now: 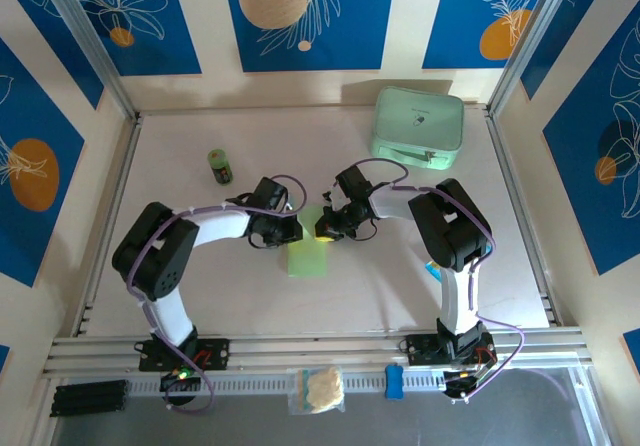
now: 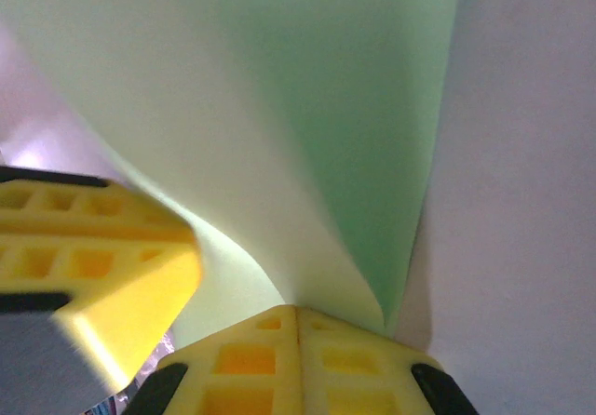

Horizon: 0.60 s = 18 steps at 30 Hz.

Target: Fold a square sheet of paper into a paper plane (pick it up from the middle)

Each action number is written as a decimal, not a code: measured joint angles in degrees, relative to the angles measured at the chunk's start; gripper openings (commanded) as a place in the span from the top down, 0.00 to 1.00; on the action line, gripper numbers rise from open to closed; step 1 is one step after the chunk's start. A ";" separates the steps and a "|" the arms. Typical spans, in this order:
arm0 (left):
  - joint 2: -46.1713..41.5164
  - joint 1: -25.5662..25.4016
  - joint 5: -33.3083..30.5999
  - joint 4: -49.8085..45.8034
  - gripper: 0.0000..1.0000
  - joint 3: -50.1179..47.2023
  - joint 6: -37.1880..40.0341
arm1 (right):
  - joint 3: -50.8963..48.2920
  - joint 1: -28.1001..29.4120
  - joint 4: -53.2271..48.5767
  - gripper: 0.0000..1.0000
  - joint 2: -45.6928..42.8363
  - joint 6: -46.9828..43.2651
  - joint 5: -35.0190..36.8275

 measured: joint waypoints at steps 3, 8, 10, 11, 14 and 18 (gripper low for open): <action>0.50 0.90 0.55 1.86 0.86 -0.09 -0.72 | 0.15 0.00 -0.33 1.00 0.07 -0.24 0.13; 0.98 2.95 3.21 6.60 0.86 -2.51 -1.53 | 0.15 -0.04 -0.42 1.00 0.07 -0.66 0.33; 0.94 3.89 4.61 7.87 0.86 -3.34 -1.46 | 0.15 -0.11 -0.35 1.00 0.07 -0.85 0.39; 0.85 4.48 5.11 8.17 0.86 -3.65 -1.38 | 0.15 -0.11 -0.33 1.00 0.13 -0.87 0.37; -0.33 6.49 5.16 7.45 0.86 -4.33 -0.33 | 0.15 -0.15 -0.33 1.00 0.13 -1.09 0.39; -2.93 9.29 3.10 3.87 0.86 -4.33 0.87 | 0.26 -0.22 -0.39 1.00 0.22 -1.36 0.31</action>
